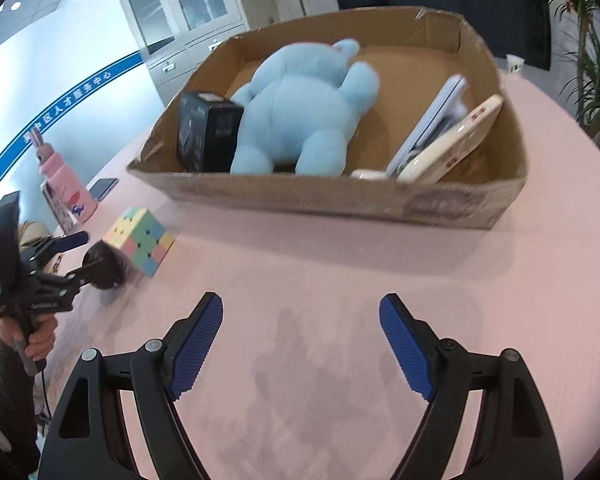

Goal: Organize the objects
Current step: 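Grasp the black round object with the left gripper, then carry the black round object with the left gripper and release it into the box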

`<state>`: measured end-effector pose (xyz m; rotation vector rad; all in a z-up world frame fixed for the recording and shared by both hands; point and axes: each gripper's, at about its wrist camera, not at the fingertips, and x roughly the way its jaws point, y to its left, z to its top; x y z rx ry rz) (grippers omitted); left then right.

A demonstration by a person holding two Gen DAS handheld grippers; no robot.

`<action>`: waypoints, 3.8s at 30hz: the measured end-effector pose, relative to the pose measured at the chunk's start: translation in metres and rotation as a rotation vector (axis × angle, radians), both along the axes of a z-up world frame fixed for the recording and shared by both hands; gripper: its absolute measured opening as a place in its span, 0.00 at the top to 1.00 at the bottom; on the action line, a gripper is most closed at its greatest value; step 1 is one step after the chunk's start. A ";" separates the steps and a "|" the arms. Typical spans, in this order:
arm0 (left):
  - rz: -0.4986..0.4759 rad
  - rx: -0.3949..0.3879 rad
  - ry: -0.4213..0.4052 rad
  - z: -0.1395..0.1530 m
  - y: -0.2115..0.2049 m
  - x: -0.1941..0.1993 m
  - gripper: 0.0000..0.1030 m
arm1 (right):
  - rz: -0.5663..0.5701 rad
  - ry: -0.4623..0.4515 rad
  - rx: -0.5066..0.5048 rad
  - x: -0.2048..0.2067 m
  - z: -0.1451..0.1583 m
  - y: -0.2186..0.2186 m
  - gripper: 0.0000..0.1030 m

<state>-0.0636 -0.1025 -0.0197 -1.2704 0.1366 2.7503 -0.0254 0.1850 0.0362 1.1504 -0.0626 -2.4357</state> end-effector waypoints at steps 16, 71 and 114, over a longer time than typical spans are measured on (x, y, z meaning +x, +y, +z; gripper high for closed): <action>-0.488 0.058 -0.039 -0.019 0.181 0.028 0.48 | 0.329 -0.145 -0.138 0.025 -0.018 -0.017 0.23; -0.487 0.168 -0.058 -0.011 0.169 0.015 0.54 | 0.261 -0.160 -0.052 0.021 -0.035 -0.025 0.49; -0.459 0.085 0.106 0.146 0.216 -0.127 0.56 | 0.058 0.027 0.008 -0.105 0.121 0.006 0.49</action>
